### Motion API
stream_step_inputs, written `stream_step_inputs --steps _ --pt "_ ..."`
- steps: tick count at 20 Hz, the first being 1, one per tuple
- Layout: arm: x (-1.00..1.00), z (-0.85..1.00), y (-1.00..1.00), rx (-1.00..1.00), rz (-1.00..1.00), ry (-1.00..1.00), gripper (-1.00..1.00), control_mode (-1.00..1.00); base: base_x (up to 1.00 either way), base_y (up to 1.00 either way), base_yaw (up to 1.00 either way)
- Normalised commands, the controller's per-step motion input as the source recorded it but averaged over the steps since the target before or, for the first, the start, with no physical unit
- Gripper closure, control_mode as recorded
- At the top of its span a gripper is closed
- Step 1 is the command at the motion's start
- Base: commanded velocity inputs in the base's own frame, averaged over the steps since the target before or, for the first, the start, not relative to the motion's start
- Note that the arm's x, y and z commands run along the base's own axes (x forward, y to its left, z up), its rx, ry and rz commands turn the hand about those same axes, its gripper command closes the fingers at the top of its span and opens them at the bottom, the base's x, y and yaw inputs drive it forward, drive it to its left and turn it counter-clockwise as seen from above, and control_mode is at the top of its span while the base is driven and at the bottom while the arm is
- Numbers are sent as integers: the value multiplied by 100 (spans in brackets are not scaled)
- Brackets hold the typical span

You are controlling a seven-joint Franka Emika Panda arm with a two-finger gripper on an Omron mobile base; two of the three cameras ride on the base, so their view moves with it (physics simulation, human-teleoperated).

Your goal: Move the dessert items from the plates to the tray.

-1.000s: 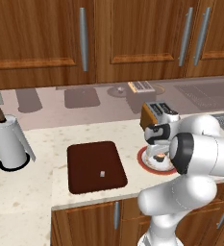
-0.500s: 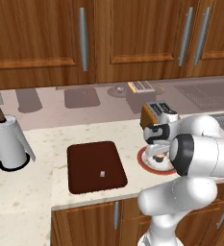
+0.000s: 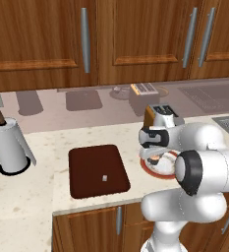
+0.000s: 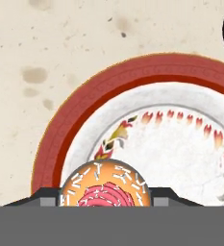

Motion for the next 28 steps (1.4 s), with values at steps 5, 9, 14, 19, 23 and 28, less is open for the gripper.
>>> stream_step_inputs --steps 5,9,14,19,23,28 --pt "-1 48 38 0 0 0 100 -100 0 0 0" --pt "-1 45 42 0 0 0 100 -100 0 0 0" --pt "0 31 54 0 0 0 100 -100 0 0 0" --pt "0 8 65 0 0 0 100 -100 0 0 0" --pt "0 0 68 0 0 0 100 -100 0 0 0" --pt "8 0 70 0 0 0 100 -100 0 0 0"
